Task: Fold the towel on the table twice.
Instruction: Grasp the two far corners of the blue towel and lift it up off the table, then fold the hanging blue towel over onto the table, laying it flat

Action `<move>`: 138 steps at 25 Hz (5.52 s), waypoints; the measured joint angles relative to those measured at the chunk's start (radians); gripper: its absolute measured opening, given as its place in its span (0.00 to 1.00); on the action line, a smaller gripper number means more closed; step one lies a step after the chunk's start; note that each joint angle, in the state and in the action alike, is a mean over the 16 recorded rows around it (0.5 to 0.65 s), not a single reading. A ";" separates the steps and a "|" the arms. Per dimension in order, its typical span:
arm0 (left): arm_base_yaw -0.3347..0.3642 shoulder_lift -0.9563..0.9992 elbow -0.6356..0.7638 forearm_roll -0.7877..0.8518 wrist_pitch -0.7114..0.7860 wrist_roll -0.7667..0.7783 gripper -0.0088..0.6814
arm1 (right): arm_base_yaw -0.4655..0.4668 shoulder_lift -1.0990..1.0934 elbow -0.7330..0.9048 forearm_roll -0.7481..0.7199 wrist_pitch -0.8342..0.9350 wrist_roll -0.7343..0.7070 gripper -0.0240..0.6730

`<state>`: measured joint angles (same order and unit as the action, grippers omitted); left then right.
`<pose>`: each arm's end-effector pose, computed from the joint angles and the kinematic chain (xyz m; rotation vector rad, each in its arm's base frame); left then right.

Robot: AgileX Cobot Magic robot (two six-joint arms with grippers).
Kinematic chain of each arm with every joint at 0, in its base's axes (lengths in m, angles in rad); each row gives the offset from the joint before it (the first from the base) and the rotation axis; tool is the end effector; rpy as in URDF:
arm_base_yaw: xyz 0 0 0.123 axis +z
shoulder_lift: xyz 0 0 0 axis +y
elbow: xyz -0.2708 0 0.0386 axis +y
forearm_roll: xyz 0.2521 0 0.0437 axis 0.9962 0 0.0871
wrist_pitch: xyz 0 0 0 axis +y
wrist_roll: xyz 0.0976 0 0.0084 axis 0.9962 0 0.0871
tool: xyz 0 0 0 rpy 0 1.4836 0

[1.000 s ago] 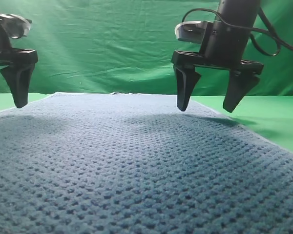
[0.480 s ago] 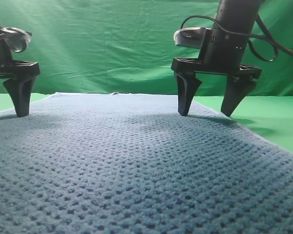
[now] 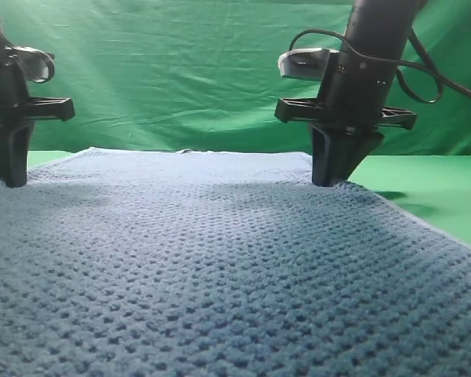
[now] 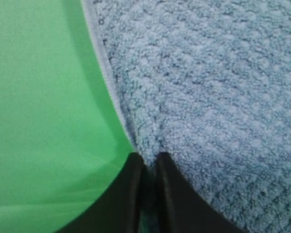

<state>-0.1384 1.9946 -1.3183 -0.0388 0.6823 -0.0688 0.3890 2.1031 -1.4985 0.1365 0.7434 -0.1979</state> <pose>0.3952 -0.0575 0.1367 0.0614 2.8449 -0.0854 0.3972 0.1726 0.1366 -0.7030 2.7489 0.1950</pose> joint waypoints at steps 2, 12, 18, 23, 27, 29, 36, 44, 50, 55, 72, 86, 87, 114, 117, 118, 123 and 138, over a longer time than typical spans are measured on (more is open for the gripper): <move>0.000 0.003 -0.015 -0.005 0.023 0.000 0.15 | 0.000 -0.004 -0.006 -0.001 0.008 0.005 0.22; 0.001 -0.056 -0.223 -0.043 0.212 0.000 0.01 | 0.000 -0.101 -0.152 -0.036 0.067 0.038 0.03; 0.001 -0.113 -0.454 -0.094 0.265 0.000 0.01 | 0.000 -0.166 -0.333 -0.081 0.045 0.051 0.03; 0.001 -0.144 -0.627 -0.149 0.216 0.012 0.01 | -0.001 -0.188 -0.462 -0.117 -0.030 0.056 0.03; 0.001 -0.144 -0.714 -0.183 0.177 0.034 0.01 | -0.003 -0.189 -0.521 -0.148 -0.081 0.062 0.03; 0.001 -0.140 -0.738 -0.189 0.167 0.044 0.01 | -0.005 -0.189 -0.536 -0.167 -0.095 0.068 0.03; 0.001 -0.132 -0.731 -0.152 0.195 0.039 0.01 | -0.009 -0.190 -0.545 -0.221 -0.032 0.102 0.03; 0.000 -0.203 -0.571 -0.069 0.231 -0.018 0.01 | -0.010 -0.237 -0.481 -0.261 0.106 0.139 0.03; -0.001 -0.349 -0.330 -0.077 0.175 -0.036 0.01 | -0.009 -0.347 -0.301 -0.244 0.123 0.149 0.03; -0.003 -0.500 -0.092 -0.111 0.111 -0.033 0.01 | -0.007 -0.488 -0.074 -0.203 0.080 0.150 0.03; -0.009 -0.993 0.489 -0.255 0.080 0.047 0.01 | 0.103 -0.991 0.574 -0.089 0.001 0.204 0.03; -0.008 -1.239 0.703 -0.360 0.189 0.094 0.01 | 0.174 -1.255 0.817 -0.040 0.042 0.324 0.03; -0.008 -1.243 0.711 -0.366 0.188 0.096 0.01 | 0.175 -1.264 0.827 -0.038 0.041 0.328 0.03; -0.010 -0.620 0.553 -0.503 -0.299 0.201 0.01 | 0.019 -0.715 0.642 -0.162 -0.288 0.309 0.03; -0.010 -0.522 0.496 -0.500 -0.334 0.214 0.01 | 0.013 -0.634 0.603 -0.170 -0.331 0.296 0.03; -0.010 -0.493 0.478 -0.498 -0.344 0.217 0.01 | 0.012 -0.609 0.592 -0.172 -0.345 0.294 0.03; -0.009 -0.371 0.407 -0.489 -0.384 0.233 0.02 | 0.008 -0.497 0.548 -0.185 -0.424 0.287 0.04; -0.008 -0.305 0.351 -0.395 -0.411 0.272 0.64 | -0.009 -0.443 0.508 -0.199 -0.519 0.281 0.67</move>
<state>-0.1463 1.6897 -0.9677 -0.4341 0.2710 0.2032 0.3796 1.6600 -0.9904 -0.0627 0.2242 0.0835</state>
